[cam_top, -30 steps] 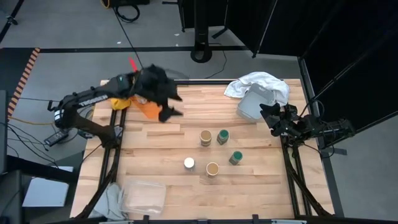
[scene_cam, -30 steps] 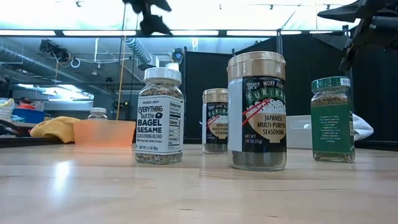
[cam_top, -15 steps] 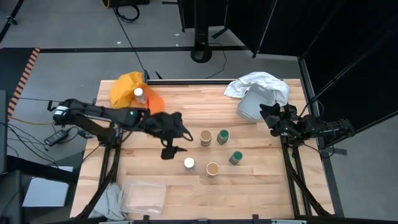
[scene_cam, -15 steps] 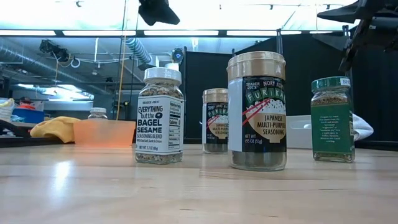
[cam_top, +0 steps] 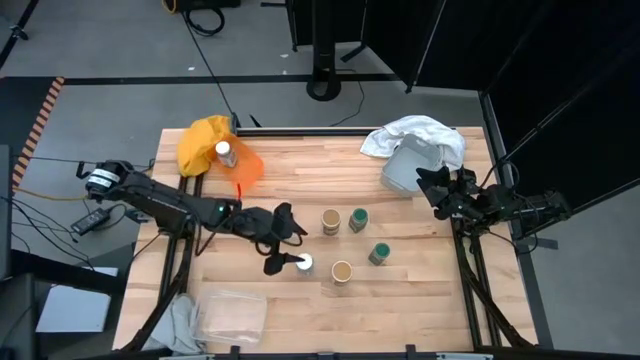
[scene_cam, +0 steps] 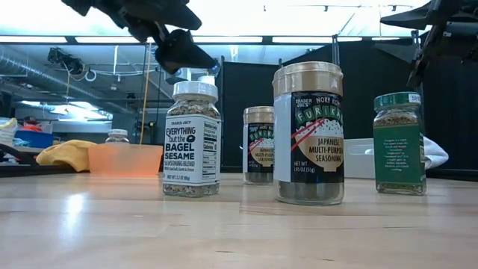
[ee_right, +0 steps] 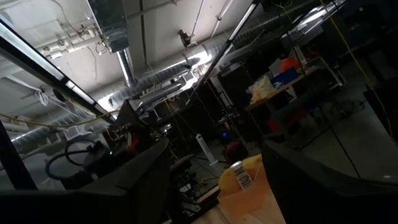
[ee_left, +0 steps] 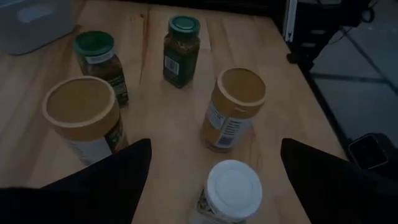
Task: Sort spices by type
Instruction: Put the white seasoning bottle into the orange bin
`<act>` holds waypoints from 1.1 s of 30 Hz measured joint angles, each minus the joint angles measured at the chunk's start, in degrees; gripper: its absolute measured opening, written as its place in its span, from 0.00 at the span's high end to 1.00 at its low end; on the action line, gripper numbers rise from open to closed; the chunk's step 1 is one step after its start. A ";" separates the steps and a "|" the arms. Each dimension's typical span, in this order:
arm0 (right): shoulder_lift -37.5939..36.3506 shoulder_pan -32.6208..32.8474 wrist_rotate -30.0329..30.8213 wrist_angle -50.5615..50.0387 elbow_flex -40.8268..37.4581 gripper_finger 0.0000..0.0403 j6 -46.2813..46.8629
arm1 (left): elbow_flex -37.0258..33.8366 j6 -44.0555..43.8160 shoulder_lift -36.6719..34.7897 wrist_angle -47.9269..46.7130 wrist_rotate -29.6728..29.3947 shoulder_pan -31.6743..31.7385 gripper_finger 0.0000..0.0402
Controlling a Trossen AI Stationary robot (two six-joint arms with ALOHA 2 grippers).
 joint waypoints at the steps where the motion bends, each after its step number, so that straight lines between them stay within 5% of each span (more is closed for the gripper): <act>1: 0.00 -0.01 0.00 -0.01 0.00 0.35 0.00 | -0.39 0.27 0.00 0.46 -0.95 -0.67 0.09; 13: 0.14 -0.01 0.09 -1.97 0.00 0.35 1.26 | -0.80 3.95 8.53 3.49 -6.79 -5.50 0.09; 24: 0.28 0.00 0.29 -2.16 0.00 0.35 1.52 | -0.80 2.13 17.46 10.74 -3.78 -5.46 0.10; 28: 0.28 0.01 0.45 -2.13 0.00 0.35 1.51 | -0.80 0.86 18.66 11.28 -2.55 -5.38 0.18; 33: 0.28 0.00 0.45 -2.13 0.00 0.35 1.51 | -0.80 0.75 18.67 10.97 -3.40 -5.24 0.40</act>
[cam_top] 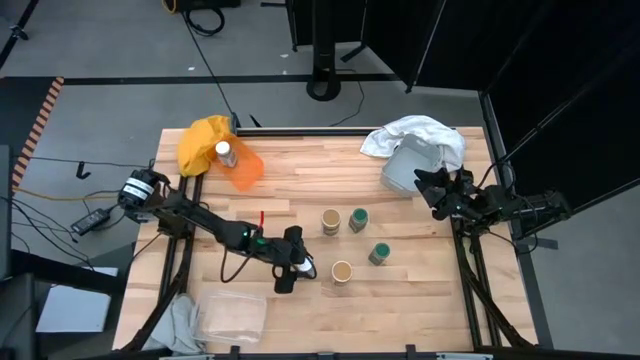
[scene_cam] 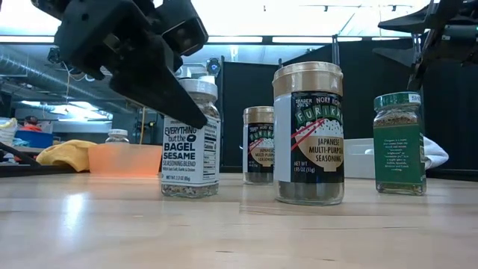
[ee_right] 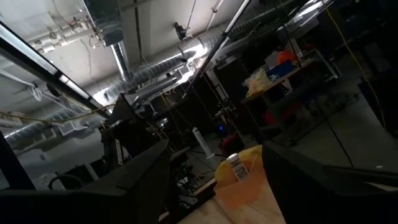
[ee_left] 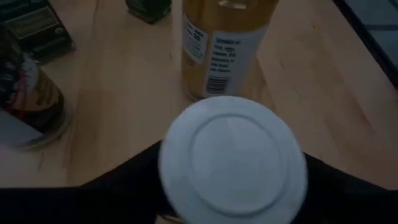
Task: Sort spices by type
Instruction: Put the white seasoning bottle into the orange bin
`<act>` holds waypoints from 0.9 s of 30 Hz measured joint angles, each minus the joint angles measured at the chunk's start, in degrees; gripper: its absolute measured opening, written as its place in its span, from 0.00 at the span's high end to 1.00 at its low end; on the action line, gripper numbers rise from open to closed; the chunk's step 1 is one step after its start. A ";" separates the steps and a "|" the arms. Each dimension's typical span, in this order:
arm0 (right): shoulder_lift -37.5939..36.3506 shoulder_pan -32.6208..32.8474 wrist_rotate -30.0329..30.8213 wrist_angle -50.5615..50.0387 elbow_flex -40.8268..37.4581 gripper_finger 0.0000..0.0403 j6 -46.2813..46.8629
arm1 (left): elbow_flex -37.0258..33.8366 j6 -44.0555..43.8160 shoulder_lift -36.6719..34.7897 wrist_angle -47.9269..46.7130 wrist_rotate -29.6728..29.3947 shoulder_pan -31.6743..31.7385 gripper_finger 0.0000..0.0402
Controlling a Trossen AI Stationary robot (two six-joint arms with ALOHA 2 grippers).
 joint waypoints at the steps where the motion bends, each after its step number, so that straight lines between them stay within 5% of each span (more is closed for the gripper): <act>1: 0.00 0.00 0.00 -0.02 0.00 0.35 0.00 | 0.00 0.00 0.00 -0.06 -0.12 0.11 0.45; 3: 0.00 0.01 0.00 0.00 0.00 0.35 0.00 | 0.03 0.00 -0.02 -0.21 -0.15 0.24 0.53; 16: 0.00 0.00 -0.02 0.11 0.00 0.35 0.02 | 0.02 -7.85 -9.28 -10.78 -5.29 4.08 0.53; 21: 0.00 0.00 -0.02 0.11 0.00 0.35 0.02 | -0.02 -14.78 -19.62 -22.91 -12.17 8.07 0.53; 27: 0.00 0.01 -0.02 0.09 0.00 0.35 0.02 | 0.02 -28.62 -33.73 -43.50 -28.01 14.45 0.53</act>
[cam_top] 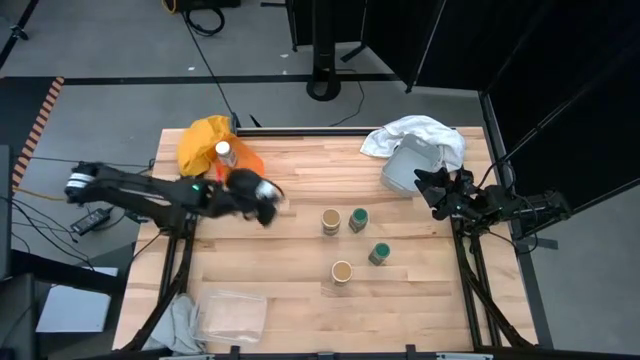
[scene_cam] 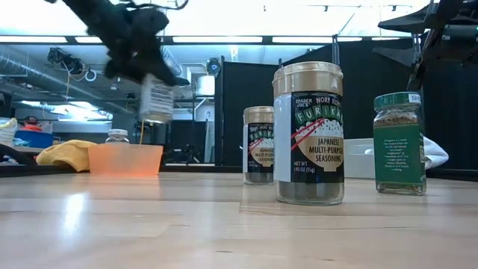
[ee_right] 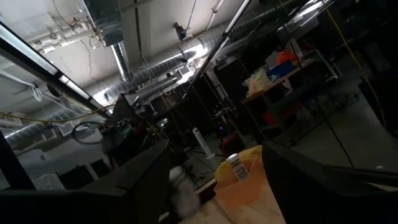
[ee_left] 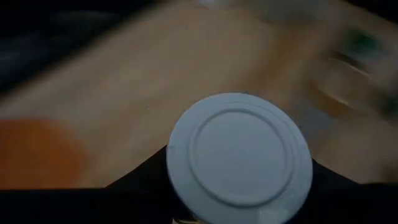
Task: Sort spices by type
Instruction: Put the white seasoning bottle into the orange bin
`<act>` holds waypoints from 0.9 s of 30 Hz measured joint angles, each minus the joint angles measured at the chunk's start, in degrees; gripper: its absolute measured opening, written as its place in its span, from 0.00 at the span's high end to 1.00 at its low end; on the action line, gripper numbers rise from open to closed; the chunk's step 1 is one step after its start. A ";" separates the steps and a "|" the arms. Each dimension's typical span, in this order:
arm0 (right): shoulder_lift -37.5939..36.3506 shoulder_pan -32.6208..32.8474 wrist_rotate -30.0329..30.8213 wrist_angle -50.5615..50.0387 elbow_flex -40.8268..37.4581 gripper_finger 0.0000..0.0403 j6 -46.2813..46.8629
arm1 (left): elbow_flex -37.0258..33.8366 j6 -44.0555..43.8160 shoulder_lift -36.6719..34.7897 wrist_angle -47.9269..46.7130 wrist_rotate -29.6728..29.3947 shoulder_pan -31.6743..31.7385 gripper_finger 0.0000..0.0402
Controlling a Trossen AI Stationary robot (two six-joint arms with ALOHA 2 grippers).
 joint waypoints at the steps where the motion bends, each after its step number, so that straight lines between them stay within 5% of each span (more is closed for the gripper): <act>1: 0.00 -0.02 0.00 0.02 0.00 0.35 0.00 | 0.00 -2.88 -1.89 -3.89 -2.70 1.16 0.53; 6: 0.00 -0.02 0.16 0.00 0.00 0.35 -0.01 | 0.00 -12.07 -7.64 -14.89 -10.68 7.62 0.53; 15: 0.00 -0.02 2.56 -0.02 0.00 0.35 -0.02 | -1.00 -10.41 -3.43 -14.28 -12.45 18.93 0.53; 27: 0.00 -0.01 2.58 0.00 0.00 0.35 -0.02 | -12.95 -13.45 -0.84 5.00 -9.54 26.71 0.53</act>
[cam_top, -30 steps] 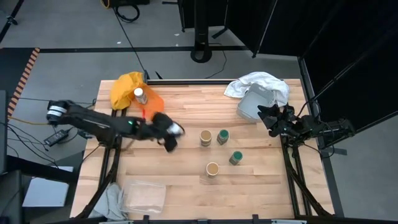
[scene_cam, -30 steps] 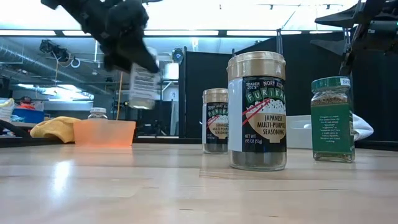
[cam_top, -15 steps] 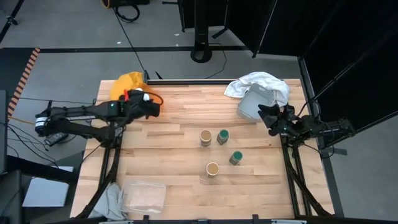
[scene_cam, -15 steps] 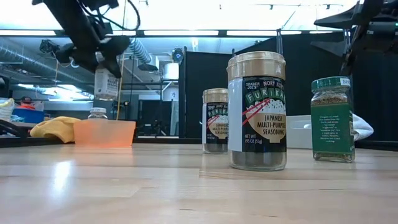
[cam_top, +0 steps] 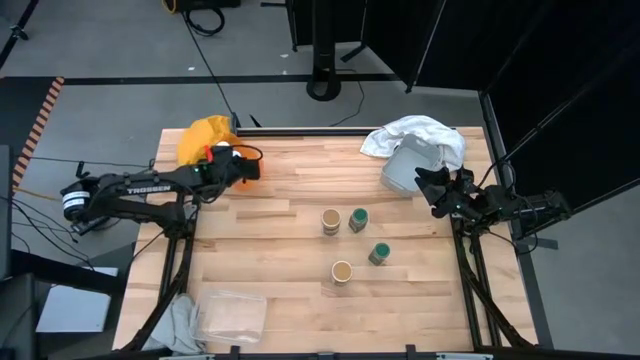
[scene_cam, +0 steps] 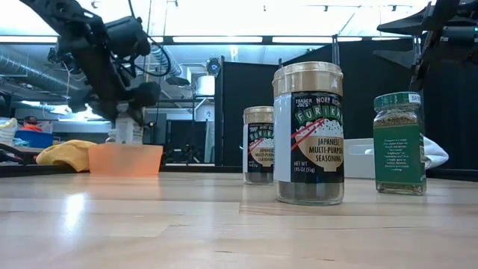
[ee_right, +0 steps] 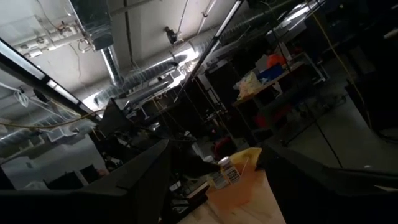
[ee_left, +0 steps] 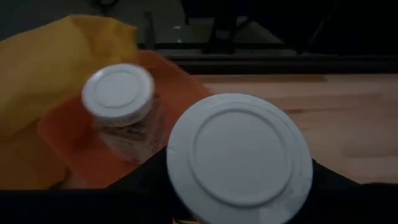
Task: Sort spices by type
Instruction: Put the white seasoning bottle into the orange bin, then put the bottom green seasoning bottle into the gray bin
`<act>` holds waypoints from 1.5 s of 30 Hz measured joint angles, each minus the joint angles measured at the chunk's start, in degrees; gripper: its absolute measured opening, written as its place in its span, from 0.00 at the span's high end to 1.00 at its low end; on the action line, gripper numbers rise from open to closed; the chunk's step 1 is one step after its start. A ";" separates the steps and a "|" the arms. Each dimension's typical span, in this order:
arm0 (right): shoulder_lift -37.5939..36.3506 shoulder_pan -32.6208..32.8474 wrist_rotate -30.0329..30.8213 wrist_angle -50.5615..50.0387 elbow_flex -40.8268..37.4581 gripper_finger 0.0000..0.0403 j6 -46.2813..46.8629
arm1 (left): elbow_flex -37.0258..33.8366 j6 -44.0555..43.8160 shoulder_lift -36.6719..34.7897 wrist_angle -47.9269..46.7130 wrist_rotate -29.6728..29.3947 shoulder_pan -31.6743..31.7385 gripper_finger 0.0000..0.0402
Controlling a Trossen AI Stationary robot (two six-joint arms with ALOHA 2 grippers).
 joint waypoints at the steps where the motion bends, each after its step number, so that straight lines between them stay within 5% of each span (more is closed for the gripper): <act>1: 0.00 0.00 0.00 0.00 0.00 0.35 0.00 | -0.46 -0.13 0.00 -0.03 -0.07 0.59 0.53; 10: 0.00 0.00 0.00 0.02 0.00 0.35 0.00 | -3.25 0.01 0.00 1.06 0.80 3.08 0.52; 22: -0.02 0.00 -0.01 0.03 0.00 0.35 0.00 | -3.29 2.37 -0.02 1.62 0.50 3.69 0.25; 31: 0.77 0.09 -2.57 1.03 0.00 0.35 1.98 | 1.90 15.51 -0.15 5.59 10.08 3.64 0.24; 37: 8.07 0.17 -6.57 -2.95 1.23 0.35 1.01 | 10.42 24.73 -0.15 5.37 16.44 3.64 0.24; 45: 26.56 3.91 -12.31 -10.52 9.91 0.34 -0.36 | 21.39 31.58 -0.15 4.95 17.48 3.53 0.24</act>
